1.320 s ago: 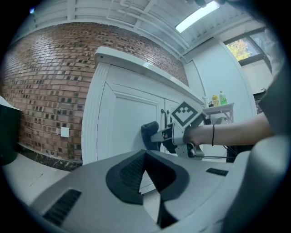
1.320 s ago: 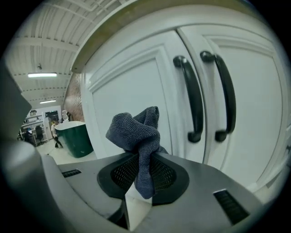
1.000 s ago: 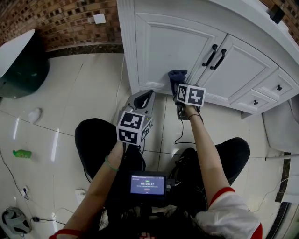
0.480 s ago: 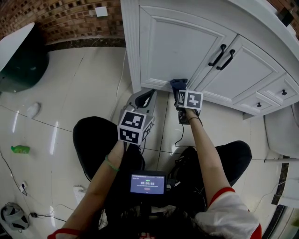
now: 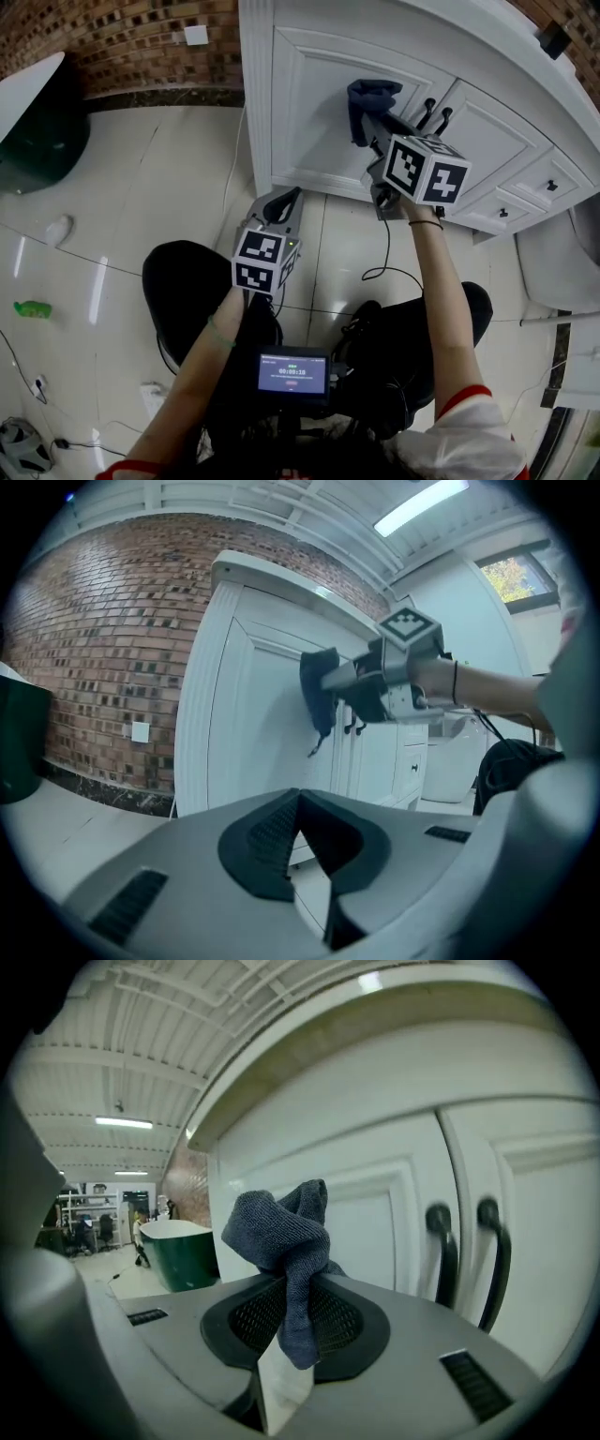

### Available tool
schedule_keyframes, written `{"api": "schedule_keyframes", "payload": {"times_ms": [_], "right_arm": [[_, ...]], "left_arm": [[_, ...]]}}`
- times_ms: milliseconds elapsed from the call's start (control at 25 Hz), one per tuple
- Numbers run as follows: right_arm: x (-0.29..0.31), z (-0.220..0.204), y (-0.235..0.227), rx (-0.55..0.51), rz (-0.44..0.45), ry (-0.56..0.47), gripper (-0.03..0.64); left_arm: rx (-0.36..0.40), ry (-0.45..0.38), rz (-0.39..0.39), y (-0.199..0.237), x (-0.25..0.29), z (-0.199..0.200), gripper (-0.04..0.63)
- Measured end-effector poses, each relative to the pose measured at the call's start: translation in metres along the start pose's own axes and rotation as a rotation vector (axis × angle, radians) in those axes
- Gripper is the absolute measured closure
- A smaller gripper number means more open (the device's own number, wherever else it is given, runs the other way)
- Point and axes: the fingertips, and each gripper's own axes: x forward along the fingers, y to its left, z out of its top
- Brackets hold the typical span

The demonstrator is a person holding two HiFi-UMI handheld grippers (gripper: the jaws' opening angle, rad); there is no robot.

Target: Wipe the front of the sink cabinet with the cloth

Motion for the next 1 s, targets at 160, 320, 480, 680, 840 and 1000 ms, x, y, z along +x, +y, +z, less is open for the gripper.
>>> {"api": "schedule_keyframes", "payload": {"times_ms": [160, 320, 480, 680, 840, 1000], "right_arm": [[-0.02, 0.072, 0.011, -0.067, 0.011, -0.112, 0.543], [-0.024, 0.101, 0.007, -0.074, -0.012, -0.145, 0.548], [-0.013, 0.069, 0.006, -0.055, -0.022, -0.076, 0.548], [0.015, -0.006, 0.003, -0.018, -0.027, 0.038, 0.548], [0.037, -0.075, -0.002, 0.018, -0.049, 0.14, 0.548], [0.056, -0.14, -0.006, 0.048, -0.076, 0.244, 0.548]], "left_arm": [[-0.006, -0.007, 0.006, 0.0, -0.007, 0.005, 0.575], [-0.028, -0.02, 0.026, 0.006, -0.014, 0.008, 0.575], [-0.036, -0.022, 0.035, 0.008, -0.021, 0.008, 0.575], [-0.042, -0.023, 0.038, 0.011, -0.022, 0.006, 0.575], [-0.047, -0.023, 0.036, 0.013, -0.023, 0.005, 0.575], [-0.049, -0.026, 0.036, 0.018, -0.022, 0.005, 0.575]]}}
